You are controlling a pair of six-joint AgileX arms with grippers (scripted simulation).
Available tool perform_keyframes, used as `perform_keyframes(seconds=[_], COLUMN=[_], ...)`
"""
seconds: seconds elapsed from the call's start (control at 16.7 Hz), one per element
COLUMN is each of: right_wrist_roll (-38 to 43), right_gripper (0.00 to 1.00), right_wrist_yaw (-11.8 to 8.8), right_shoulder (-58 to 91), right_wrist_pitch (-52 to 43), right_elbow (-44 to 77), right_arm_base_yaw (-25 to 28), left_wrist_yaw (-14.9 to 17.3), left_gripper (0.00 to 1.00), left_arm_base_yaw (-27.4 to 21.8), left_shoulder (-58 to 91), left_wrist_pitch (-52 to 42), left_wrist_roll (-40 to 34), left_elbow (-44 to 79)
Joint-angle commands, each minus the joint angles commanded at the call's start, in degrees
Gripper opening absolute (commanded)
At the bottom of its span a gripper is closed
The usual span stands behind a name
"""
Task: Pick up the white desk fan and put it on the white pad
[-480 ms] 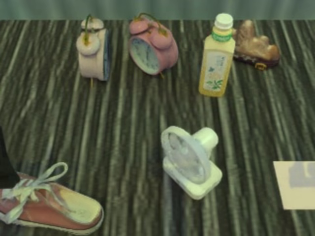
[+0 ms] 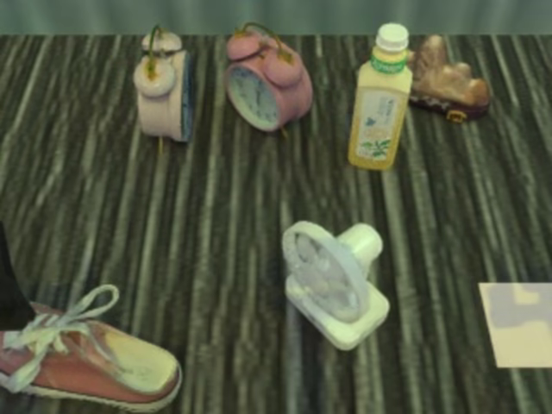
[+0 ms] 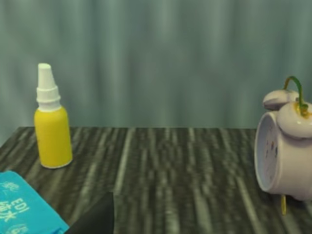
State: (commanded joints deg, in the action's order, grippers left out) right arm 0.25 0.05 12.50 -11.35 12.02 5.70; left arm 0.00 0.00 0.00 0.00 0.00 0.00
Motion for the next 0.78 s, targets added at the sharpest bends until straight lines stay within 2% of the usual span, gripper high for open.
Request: perform_keyframes(seconds=[0.24,0.78], right_wrist_roll=[0.81,3.36], right_gripper=[1.0,1.0], right_wrist_yaw=[0.11,0.02], right_shoulder=[19.32,72.34], right_wrist_pitch=[-14.45,-49.81], right_elbow=[18.45,70.92], right_arm_base_yaw=[7.42,26.89], left_wrist_yaw=[0.0,0.0], left_gripper=[1.0,1.0], left_arm_base_yaw=[0.0,0.0], left_shoulder=[0.0,0.0], left_wrist_pitch=[0.0,0.0], left_wrist_roll=[0.0,0.0], left_elbow=[0.0,0.0])
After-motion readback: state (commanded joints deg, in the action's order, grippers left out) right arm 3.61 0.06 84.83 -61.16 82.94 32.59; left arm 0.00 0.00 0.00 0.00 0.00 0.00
